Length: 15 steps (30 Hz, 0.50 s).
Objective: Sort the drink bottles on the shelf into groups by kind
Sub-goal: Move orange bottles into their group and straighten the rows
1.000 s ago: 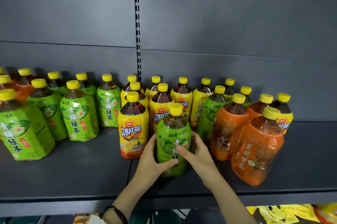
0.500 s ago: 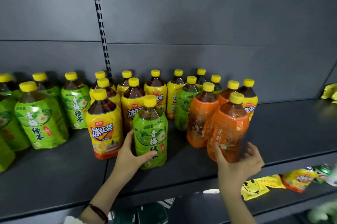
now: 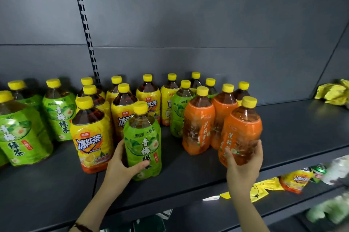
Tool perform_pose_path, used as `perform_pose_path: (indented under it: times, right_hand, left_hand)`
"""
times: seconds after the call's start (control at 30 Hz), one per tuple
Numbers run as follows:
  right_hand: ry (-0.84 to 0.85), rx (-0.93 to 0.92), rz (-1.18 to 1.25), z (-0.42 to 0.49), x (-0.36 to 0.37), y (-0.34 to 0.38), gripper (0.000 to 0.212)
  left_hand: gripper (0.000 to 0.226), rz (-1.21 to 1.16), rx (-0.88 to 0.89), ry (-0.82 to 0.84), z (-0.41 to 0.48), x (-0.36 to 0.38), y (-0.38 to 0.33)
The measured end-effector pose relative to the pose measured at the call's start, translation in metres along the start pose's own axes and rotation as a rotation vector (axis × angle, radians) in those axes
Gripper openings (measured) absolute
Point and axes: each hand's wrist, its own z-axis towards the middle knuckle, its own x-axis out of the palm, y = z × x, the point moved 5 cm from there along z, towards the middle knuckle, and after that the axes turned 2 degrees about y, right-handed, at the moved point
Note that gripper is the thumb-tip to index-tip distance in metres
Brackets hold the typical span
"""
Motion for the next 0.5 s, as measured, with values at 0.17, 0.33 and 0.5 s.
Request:
perform_pose_path:
  times: [0.17, 0.33, 0.5]
  right_hand:
    - [0.053, 0.009, -0.007, 0.034, -0.008, -0.012, 0.092]
    - [0.185, 0.089, -0.072, 0.076, -0.006, -0.022, 0.095]
    - [-0.113, -0.012, -0.177, 0.037, -0.012, -0.006, 0.071]
  left_hand:
    - [0.097, 0.01, -0.01, 0.007, 0.004, 0.006, 0.001]
    - [0.096, 0.006, -0.03, 0.009, 0.006, 0.008, 0.002]
    - [0.099, -0.009, -0.028, 0.017, 0.006, 0.009, 0.002]
